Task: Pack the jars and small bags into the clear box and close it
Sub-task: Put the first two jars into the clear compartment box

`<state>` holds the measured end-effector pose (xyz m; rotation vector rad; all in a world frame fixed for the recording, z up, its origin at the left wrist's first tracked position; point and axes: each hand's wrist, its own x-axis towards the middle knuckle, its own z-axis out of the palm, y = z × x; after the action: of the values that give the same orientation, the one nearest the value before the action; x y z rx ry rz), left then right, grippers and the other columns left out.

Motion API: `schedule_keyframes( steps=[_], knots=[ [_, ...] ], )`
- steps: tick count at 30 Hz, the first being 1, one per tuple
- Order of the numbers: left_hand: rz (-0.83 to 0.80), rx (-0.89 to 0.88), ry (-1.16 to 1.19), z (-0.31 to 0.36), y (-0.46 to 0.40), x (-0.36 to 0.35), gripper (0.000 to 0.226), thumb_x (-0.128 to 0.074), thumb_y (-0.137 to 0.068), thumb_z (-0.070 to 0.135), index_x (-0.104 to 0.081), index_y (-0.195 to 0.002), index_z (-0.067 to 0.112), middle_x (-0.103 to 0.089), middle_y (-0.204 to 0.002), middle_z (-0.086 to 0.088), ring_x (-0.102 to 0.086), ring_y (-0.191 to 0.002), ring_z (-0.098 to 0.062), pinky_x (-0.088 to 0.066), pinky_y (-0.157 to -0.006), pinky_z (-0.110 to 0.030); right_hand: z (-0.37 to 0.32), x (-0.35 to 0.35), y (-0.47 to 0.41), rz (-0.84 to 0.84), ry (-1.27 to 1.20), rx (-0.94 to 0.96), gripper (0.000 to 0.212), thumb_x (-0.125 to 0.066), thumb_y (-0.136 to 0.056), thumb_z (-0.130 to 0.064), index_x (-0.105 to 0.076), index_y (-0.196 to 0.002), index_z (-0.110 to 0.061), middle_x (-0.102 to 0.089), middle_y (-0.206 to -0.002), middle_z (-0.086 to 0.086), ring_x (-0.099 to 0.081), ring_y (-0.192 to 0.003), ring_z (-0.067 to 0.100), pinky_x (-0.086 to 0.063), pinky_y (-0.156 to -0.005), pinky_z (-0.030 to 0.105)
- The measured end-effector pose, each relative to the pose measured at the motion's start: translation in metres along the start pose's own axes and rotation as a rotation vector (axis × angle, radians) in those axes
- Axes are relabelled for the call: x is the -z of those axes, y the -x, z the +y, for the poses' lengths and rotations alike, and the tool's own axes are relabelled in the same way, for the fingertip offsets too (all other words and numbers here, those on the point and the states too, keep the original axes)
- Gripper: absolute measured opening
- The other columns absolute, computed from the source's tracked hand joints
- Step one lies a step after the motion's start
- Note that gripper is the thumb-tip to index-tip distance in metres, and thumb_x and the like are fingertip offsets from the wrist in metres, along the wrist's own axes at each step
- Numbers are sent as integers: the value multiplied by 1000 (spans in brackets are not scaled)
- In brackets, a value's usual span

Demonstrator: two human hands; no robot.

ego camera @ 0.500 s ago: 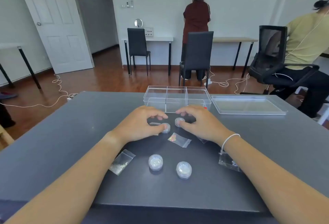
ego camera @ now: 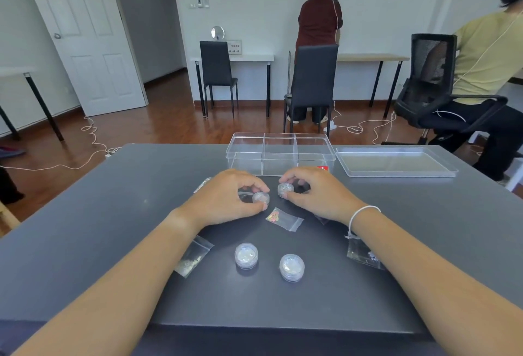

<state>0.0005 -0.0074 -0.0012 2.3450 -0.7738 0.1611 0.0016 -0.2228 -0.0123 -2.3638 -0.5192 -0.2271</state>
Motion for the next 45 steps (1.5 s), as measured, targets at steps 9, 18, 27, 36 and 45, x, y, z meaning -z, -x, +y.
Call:
schedule_keyframes(
  steps=[9,18,27,36,45],
  knots=[
    [92,-18,79,2,-1,2,22,-71,-73,25,-66,-84,43,-66,-86,26,-55,-90,9,-37,-78,0,-8,3,4,15,-49,-18,9,-60,-82,-35,-56,-77,-41,-56,-82,-25,-54,-77,-3,-37,-59,13],
    [210,-57,87,4,-40,23,10,-68,-77,29,-67,-79,39,-66,-85,28,-54,-89,12,-34,-75,1,-12,7,4,77,-86,15,12,-60,-82,-36,-54,-73,-41,-59,-85,-27,-46,-87,-22,-31,-70,-6],
    [71,19,-21,-2,-107,30,4,-67,-78,26,-69,-81,28,-66,-85,17,-58,-81,3,-40,-76,-16,-7,6,0,108,-101,44,5,-61,-79,-40,-57,-78,-37,-63,-88,-21,-51,-90,-9,-37,-77,5],
    [-69,95,-196,-7,-130,17,12,-65,-78,27,-70,-87,20,-68,-97,4,-59,-94,-14,-47,-89,-35,-5,4,-3,100,-80,57,5,-59,-80,-42,-55,-79,-40,-60,-88,-22,-48,-87,-7,-42,-78,19],
    [-200,158,-275,0,-141,11,5,-69,-77,21,-68,-82,21,-64,-93,4,-59,-95,-16,-43,-82,-28,-4,6,-3,111,-95,51,6,-61,-79,-43,-57,-79,-38,-59,-86,-24,-48,-84,-12,-42,-80,19]
  ],
)
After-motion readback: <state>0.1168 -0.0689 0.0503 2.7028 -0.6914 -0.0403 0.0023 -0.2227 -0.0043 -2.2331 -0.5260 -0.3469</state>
